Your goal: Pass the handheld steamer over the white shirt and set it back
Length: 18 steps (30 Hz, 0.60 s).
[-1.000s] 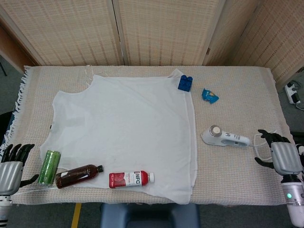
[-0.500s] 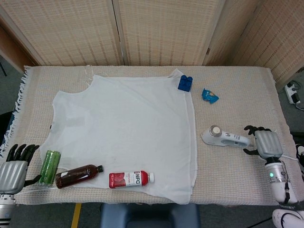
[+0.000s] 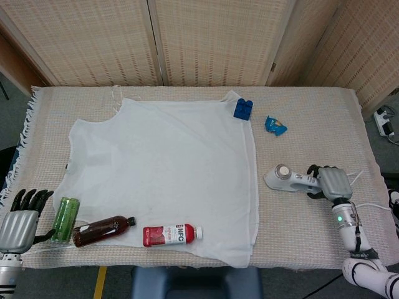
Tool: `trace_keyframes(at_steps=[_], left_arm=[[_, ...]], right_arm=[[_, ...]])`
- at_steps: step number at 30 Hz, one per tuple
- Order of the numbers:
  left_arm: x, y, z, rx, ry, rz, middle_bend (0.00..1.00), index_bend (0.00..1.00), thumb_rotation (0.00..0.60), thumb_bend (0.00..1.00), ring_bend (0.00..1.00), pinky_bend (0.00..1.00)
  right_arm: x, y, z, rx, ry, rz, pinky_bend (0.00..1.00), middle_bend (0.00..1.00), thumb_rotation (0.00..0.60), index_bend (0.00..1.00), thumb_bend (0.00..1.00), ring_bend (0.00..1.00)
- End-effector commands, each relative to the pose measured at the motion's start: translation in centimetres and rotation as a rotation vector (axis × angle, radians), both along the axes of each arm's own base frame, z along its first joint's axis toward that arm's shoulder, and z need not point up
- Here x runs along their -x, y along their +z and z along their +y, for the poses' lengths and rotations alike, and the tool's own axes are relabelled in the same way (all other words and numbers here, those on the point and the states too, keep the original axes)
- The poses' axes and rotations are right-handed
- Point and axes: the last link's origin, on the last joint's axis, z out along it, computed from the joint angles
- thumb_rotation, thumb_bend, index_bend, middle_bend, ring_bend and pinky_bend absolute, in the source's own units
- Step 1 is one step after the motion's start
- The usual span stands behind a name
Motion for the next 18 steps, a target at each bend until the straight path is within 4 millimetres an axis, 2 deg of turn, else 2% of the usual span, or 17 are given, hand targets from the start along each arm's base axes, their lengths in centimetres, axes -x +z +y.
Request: trace_keyframes(at_steps=[1,5,12,18], left_arm=[[0.1,0.0,0.0,0.001,0.002,0.001,0.19,0.19,0.6,0.12,0.11,0.08],[0.2,0.1,0.0,-0.004,0.007,0.001,0.19,0.19,0.6,0.12,0.11,0.08],[0.6,0.2,-0.1,-0.007,0.017,0.003,0.19,0.19,0.6,0.12,0.11,0.08],[0.9,0.2,-0.3,-0.007,0.024,0.0,0.19,0.19,0.6,0.12,0.11,0.08]], right_arm=[[-0.1,-0.3,-0.3,-0.005,-0.002,-0.016,0.41,0.48,0.6,0.4,0.12,0.4],[-0.4,-0.6,-0.5,-0.013,0.006,-0.027,0.42,0.48,0.6,0.4,0.22,0.41],[-0.7,-1.0,-0.7,-0.029,0.006,-0.037,0.43,0.5,0.6,0.41,0.28,0.42],[-0.8,-1.7,-0.8,-0.043,0.012,-0.054,0.49,0.53,0.6,0.45,0.37,0.46]])
